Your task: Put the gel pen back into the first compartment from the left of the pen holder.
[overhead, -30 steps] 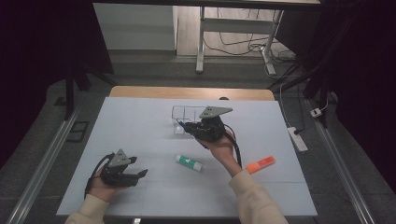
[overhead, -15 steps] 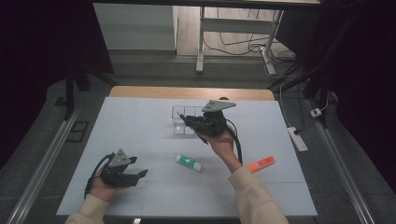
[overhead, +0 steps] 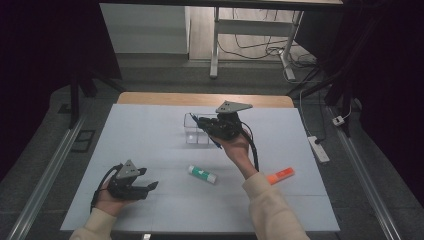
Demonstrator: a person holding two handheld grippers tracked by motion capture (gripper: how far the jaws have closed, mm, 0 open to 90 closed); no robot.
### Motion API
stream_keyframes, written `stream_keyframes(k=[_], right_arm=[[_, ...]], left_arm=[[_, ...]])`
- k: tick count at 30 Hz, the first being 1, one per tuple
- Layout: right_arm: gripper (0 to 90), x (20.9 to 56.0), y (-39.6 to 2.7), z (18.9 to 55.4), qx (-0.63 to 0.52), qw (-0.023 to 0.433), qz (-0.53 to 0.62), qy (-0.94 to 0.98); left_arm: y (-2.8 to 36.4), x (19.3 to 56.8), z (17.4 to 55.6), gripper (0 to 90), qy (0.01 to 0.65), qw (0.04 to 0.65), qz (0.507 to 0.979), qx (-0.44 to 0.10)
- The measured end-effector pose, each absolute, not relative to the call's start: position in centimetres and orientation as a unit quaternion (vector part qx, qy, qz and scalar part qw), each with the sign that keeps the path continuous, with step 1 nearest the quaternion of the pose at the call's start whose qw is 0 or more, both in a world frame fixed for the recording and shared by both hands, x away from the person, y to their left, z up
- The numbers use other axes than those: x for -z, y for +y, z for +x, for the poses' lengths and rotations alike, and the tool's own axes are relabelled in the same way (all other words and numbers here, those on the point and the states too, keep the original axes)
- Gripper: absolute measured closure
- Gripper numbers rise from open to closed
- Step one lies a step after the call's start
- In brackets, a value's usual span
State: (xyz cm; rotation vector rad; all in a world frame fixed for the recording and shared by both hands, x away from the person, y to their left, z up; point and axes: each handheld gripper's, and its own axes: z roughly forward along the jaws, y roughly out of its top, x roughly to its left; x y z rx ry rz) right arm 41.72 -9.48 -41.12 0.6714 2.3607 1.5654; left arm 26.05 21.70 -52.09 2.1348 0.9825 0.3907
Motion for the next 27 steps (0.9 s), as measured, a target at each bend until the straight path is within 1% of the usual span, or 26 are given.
stream_keyframes(k=[27], right_arm=[[79.0,39.8,-8.4,43.4,-0.55,0.13,0.236,0.791]], left_arm=[[21.8,52.1,26.1,32.4,0.383,0.372,0.832,-0.153]])
